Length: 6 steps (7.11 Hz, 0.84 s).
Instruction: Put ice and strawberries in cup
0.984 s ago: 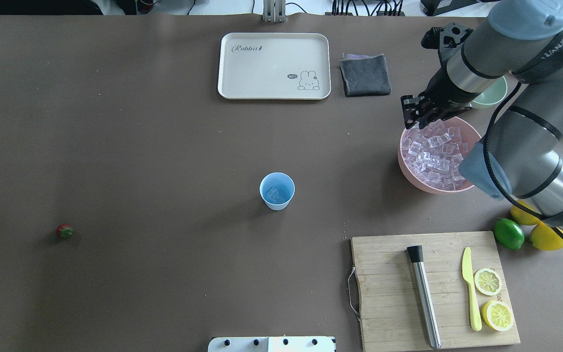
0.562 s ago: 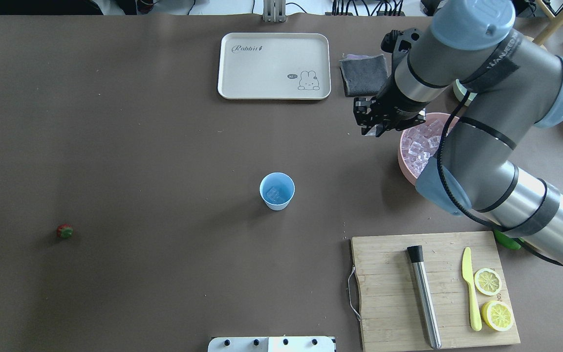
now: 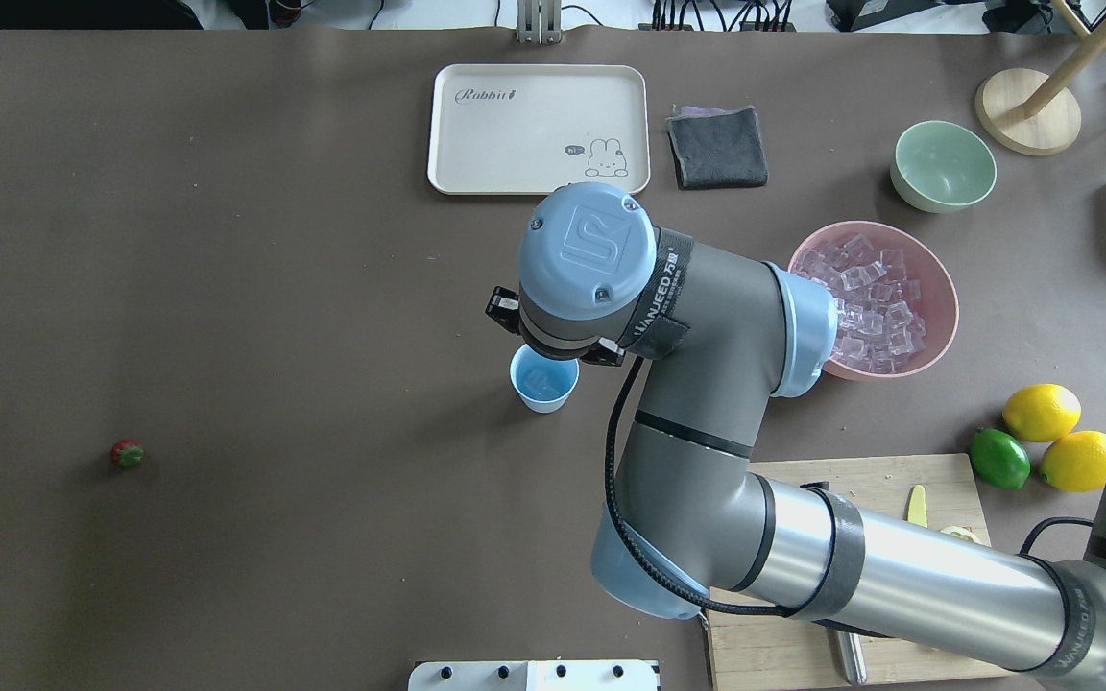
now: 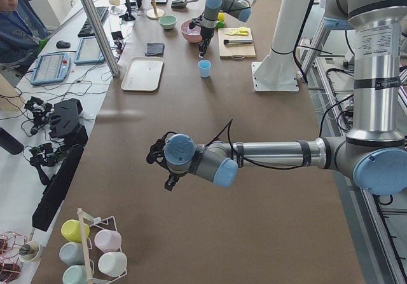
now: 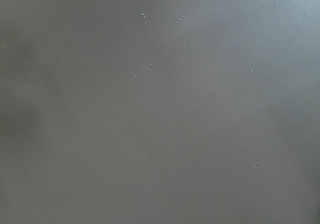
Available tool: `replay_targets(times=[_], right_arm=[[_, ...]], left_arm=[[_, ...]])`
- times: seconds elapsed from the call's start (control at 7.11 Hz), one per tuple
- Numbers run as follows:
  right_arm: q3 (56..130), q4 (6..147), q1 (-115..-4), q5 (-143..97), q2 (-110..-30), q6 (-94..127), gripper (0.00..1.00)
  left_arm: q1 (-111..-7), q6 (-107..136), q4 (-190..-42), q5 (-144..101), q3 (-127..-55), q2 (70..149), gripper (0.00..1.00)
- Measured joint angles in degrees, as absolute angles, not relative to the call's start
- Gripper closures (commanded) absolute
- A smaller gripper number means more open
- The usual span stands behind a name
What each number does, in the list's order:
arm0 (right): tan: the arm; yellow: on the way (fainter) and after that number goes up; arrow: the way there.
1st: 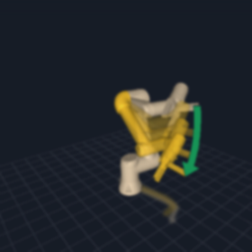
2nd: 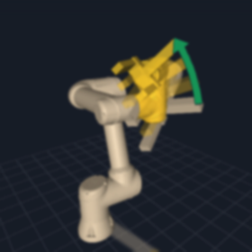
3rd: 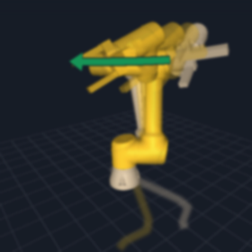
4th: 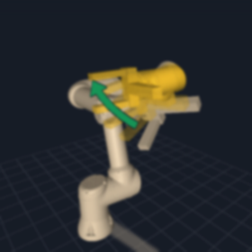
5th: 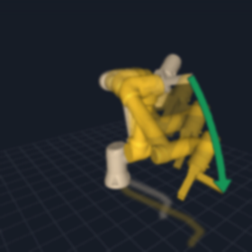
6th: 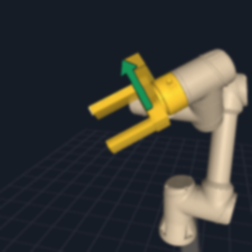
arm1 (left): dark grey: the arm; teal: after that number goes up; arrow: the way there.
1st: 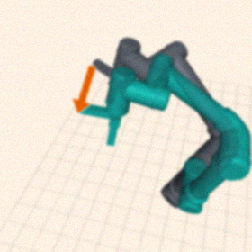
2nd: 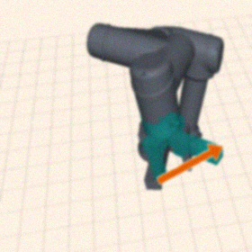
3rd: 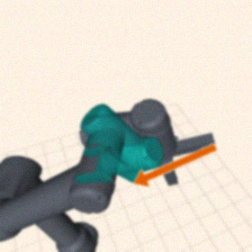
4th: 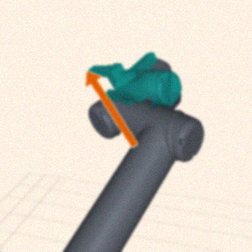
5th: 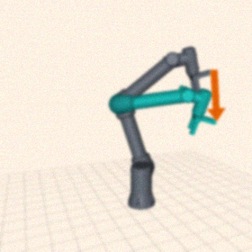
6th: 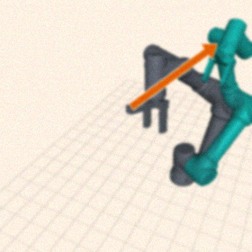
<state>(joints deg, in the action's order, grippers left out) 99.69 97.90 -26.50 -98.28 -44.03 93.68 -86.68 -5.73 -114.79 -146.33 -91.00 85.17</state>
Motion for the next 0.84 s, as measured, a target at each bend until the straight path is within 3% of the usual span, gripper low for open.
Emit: replay_targets(times=[0.14,0.84], right_arm=[[99.3,97.9,-26.1,-97.7,-43.8,93.8,0.01],[101.6,97.7,-29.0,-100.8,-45.5,87.4,0.0]], left_arm=[[-86.7,-5.7,-114.8,-146.3,-91.0,85.2,0.01],[-86.5,-5.7,-114.7,-146.3,-91.0,85.2,0.01]])
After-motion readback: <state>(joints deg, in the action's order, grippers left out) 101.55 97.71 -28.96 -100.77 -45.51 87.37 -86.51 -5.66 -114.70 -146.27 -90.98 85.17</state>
